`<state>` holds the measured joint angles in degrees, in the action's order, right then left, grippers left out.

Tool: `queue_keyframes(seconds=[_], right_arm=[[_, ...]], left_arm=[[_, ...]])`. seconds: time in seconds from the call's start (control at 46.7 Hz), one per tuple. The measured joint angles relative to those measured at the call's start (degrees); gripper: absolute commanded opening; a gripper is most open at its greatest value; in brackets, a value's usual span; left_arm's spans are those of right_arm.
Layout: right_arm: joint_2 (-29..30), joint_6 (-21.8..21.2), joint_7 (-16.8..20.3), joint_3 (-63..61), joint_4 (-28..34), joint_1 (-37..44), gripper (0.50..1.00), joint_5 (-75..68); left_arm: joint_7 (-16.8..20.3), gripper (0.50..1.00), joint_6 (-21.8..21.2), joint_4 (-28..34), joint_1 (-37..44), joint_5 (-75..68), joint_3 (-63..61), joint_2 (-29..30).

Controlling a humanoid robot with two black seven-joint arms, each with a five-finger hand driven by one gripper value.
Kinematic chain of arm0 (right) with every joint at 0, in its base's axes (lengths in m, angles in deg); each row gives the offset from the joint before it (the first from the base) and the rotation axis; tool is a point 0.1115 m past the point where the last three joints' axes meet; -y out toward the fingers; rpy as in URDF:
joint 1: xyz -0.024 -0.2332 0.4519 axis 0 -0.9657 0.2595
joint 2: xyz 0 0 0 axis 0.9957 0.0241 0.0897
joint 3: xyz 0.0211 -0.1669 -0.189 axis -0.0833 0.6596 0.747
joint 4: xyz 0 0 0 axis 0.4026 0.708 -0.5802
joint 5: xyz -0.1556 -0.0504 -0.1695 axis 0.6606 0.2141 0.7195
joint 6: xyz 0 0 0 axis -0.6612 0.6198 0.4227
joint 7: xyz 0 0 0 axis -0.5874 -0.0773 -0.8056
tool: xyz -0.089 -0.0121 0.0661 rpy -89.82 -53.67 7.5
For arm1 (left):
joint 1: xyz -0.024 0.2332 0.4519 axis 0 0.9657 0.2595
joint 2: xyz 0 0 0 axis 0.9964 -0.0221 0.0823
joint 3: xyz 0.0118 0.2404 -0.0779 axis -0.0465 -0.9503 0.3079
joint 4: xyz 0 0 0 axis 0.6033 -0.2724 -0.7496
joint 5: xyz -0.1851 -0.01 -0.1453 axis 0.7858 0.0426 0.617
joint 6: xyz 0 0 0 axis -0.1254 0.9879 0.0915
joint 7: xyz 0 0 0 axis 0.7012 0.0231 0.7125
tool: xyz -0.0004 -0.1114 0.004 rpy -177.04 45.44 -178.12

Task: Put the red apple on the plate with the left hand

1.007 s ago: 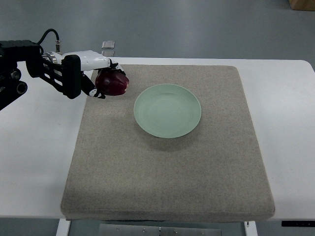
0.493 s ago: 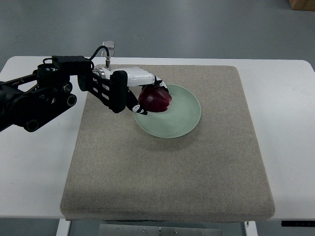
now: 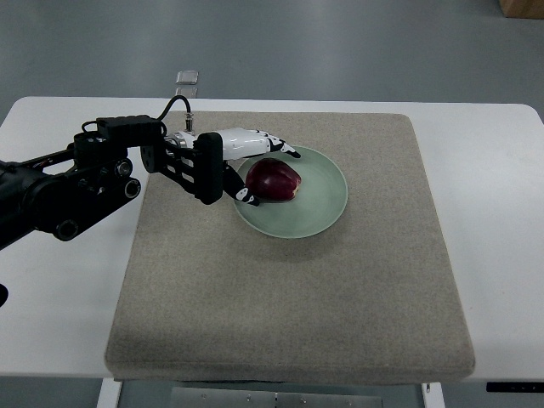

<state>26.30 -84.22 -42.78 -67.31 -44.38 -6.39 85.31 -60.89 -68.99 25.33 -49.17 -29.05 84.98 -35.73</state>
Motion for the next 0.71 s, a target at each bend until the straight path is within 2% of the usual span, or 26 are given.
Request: queue_keyframes(seconds=[0.279,0.536,0.707], right_arm=[[0.0,0.0,0.0,0.0,0.0,0.0,0.928,0.0],[0.0,0.0,0.0,0.0,0.0,0.0,0.928,0.0],[0.0,0.0,0.0,0.0,0.0,0.0,0.93,0.0]], left_arm=[[0.0,0.999,-0.2,0.4,-2.4,22.6,0.3,1.2],[-0.6,0.999,0.3,2.2,-2.7,39.9,2.4,5.3],[-4.8,0.999,0.7,8.1,-3.1,60.1,2.6,6.5]])
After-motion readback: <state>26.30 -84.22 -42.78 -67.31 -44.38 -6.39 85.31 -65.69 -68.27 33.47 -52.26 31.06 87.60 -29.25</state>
